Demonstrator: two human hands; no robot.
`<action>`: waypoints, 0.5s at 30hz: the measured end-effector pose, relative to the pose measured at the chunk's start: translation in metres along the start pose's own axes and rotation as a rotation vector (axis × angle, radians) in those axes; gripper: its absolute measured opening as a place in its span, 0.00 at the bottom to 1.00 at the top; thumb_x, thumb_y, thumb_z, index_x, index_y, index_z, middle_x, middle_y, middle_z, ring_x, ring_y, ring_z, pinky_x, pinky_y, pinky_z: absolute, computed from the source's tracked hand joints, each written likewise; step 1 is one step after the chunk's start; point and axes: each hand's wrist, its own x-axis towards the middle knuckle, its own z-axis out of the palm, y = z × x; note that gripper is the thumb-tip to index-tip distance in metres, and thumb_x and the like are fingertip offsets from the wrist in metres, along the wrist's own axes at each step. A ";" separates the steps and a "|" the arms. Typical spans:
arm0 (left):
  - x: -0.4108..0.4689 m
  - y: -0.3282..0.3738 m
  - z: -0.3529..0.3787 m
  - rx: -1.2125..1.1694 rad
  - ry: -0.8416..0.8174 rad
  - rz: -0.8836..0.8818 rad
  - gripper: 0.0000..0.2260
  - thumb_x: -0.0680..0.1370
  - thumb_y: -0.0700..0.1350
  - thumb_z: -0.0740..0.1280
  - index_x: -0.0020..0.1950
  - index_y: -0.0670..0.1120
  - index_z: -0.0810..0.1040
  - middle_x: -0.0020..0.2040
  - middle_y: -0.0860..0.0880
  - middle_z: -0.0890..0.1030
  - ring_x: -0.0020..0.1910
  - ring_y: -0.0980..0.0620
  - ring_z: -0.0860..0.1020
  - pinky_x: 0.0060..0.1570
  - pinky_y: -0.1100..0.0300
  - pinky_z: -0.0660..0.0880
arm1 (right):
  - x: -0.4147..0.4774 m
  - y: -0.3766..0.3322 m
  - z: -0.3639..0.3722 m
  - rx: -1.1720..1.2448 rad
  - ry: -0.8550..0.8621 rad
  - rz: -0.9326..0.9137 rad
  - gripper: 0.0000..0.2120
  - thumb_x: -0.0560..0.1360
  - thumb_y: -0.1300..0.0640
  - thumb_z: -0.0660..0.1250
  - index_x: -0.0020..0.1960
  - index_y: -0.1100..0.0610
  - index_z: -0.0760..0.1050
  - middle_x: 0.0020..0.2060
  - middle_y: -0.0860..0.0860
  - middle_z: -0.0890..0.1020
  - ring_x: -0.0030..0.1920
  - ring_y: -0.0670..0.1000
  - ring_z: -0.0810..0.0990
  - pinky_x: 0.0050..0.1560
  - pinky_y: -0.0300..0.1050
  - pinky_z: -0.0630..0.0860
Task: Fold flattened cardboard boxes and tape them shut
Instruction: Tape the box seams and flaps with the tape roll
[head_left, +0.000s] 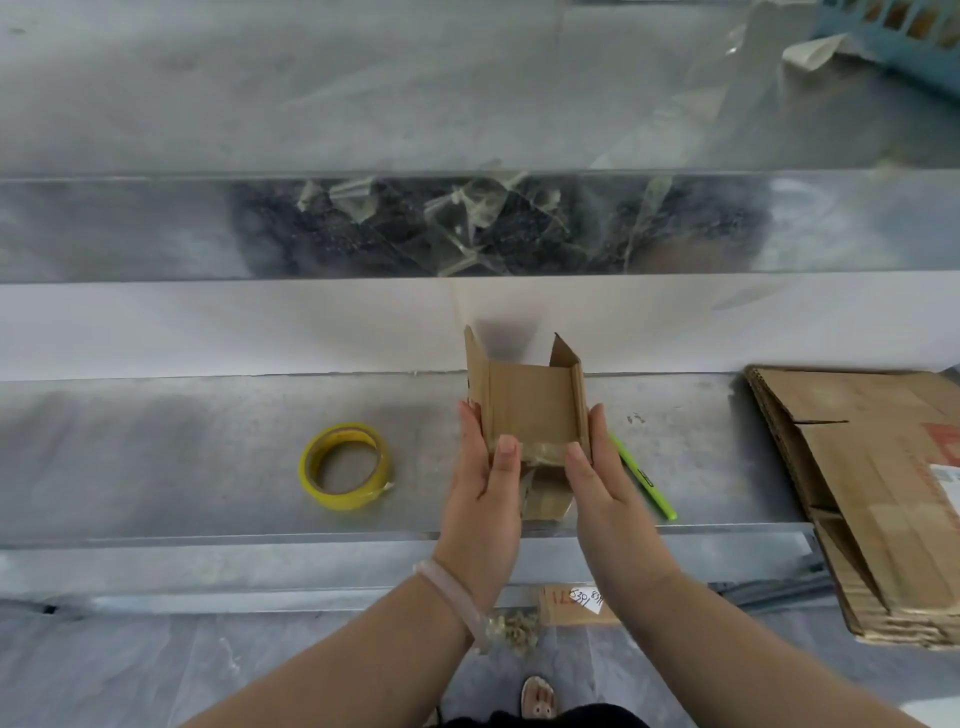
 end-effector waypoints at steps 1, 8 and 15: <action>0.003 -0.002 0.001 -0.013 0.032 -0.012 0.35 0.77 0.59 0.64 0.78 0.52 0.49 0.73 0.54 0.67 0.64 0.67 0.70 0.58 0.71 0.71 | 0.002 -0.001 0.002 -0.017 0.016 0.006 0.30 0.82 0.49 0.59 0.79 0.43 0.49 0.71 0.35 0.66 0.66 0.34 0.68 0.60 0.26 0.66; 0.011 -0.003 0.005 0.320 0.268 0.041 0.19 0.77 0.48 0.64 0.68 0.52 0.72 0.54 0.55 0.82 0.52 0.60 0.79 0.55 0.56 0.77 | 0.011 -0.006 0.012 -0.150 0.159 -0.022 0.19 0.80 0.57 0.63 0.66 0.38 0.68 0.40 0.39 0.82 0.38 0.33 0.78 0.33 0.25 0.72; 0.007 -0.009 0.000 0.374 0.256 0.101 0.17 0.83 0.46 0.56 0.72 0.48 0.69 0.60 0.53 0.79 0.57 0.60 0.76 0.58 0.60 0.74 | 0.009 -0.005 0.009 -0.174 0.137 -0.021 0.21 0.84 0.56 0.54 0.76 0.45 0.64 0.57 0.41 0.80 0.50 0.38 0.78 0.54 0.40 0.77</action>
